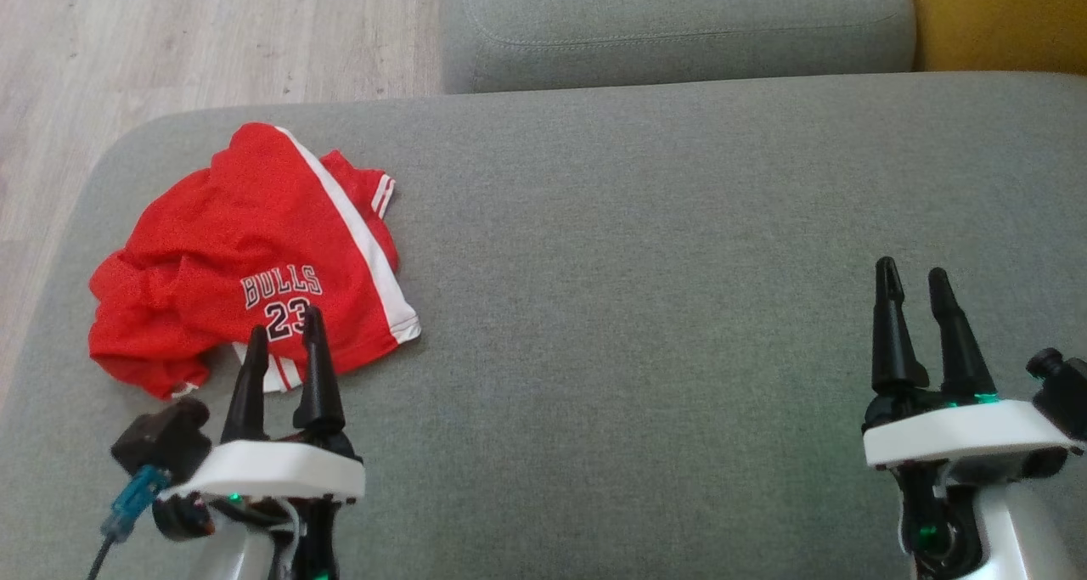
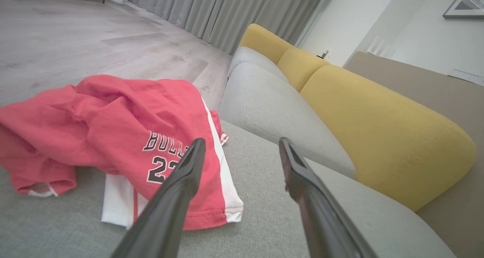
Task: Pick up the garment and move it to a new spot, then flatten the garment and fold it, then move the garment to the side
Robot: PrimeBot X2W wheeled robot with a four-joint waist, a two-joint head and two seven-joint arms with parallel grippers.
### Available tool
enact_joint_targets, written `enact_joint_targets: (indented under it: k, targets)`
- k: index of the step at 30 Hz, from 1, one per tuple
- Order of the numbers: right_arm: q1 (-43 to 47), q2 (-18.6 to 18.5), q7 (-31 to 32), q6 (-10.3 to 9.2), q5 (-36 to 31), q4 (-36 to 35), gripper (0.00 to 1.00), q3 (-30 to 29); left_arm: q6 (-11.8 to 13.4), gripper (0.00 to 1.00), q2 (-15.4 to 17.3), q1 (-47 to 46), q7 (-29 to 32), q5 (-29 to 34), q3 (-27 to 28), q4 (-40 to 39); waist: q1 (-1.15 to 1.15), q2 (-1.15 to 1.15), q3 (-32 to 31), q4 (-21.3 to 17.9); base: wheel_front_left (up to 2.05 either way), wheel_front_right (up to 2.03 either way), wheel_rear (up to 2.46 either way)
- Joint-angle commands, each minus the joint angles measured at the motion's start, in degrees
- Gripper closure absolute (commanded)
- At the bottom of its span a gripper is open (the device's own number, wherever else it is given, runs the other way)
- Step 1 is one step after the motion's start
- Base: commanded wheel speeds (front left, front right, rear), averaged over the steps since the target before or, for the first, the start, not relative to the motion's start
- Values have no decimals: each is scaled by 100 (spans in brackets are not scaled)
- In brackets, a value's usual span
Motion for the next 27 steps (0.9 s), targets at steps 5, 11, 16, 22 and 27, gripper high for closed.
enact_joint_targets:
  k: [5,11,16,22,27]
  targets:
    - [-344,-39,-152,-3,-525,-331,0,149,192,0,209,-390,-144,461,-150,-265,0,0,-6,-3,0,0,0]
    - [-344,-41,-253,-3,-1061,-458,0,227,416,0,399,-503,-246,945,-508,-328,0,0,-16,-3,0,0,0]
    - [-333,-43,-338,-3,-1521,-528,0,291,566,0,573,-597,-331,1346,-845,-242,0,0,-23,-3,0,0,0]
    - [-292,-45,-439,-3,-2086,-534,0,355,747,0,733,-726,-433,1803,-1249,-79,0,0,-37,7,0,0,0]
    - [-270,-46,-523,-3,-2512,-579,0,407,894,0,818,-820,-517,2088,-1522,-27,0,0,-41,8,0,0,0]
